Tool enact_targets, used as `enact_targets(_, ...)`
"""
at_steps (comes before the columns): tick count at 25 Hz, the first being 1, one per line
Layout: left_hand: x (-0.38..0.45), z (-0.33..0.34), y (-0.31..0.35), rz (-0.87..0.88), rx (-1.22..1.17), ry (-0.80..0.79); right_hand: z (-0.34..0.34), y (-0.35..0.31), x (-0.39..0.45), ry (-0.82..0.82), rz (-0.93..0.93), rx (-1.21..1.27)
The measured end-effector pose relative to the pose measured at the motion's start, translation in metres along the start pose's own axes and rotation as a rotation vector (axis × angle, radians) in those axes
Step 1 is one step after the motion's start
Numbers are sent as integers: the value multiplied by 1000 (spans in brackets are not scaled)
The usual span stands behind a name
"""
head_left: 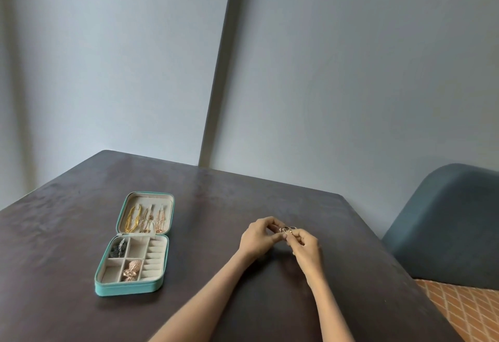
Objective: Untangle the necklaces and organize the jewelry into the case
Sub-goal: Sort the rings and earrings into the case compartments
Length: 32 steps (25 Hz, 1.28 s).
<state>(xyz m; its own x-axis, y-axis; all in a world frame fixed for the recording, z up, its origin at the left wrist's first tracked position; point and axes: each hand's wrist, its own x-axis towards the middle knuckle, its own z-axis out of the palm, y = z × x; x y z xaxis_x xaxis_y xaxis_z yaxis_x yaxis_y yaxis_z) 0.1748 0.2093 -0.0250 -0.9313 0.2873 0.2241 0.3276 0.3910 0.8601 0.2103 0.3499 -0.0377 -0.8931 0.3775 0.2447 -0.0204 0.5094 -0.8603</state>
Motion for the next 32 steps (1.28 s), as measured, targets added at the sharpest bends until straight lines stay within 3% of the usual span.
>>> enact_targets(8,2,1,-4,-3,-94,76,1,-6,-5,-69,-42,35)
enact_targets(16,5,1,-9,-3,-143,6,9,-6,-5,-116,-32,-5)
enact_targets(20,0,1,-10,-10,-211,124,9,-1,-4,-78,-40,-71)
enact_targets(22,-3,-1,-9,-41,-98,169,10,-1,-5,-44,-54,-91)
enact_targets(26,-5,0,-10,19,283,13,11,-4,-6,-76,-81,-184)
enact_targets(32,-5,-3,-17,16,170,115,9,-6,-11,-62,-103,-182)
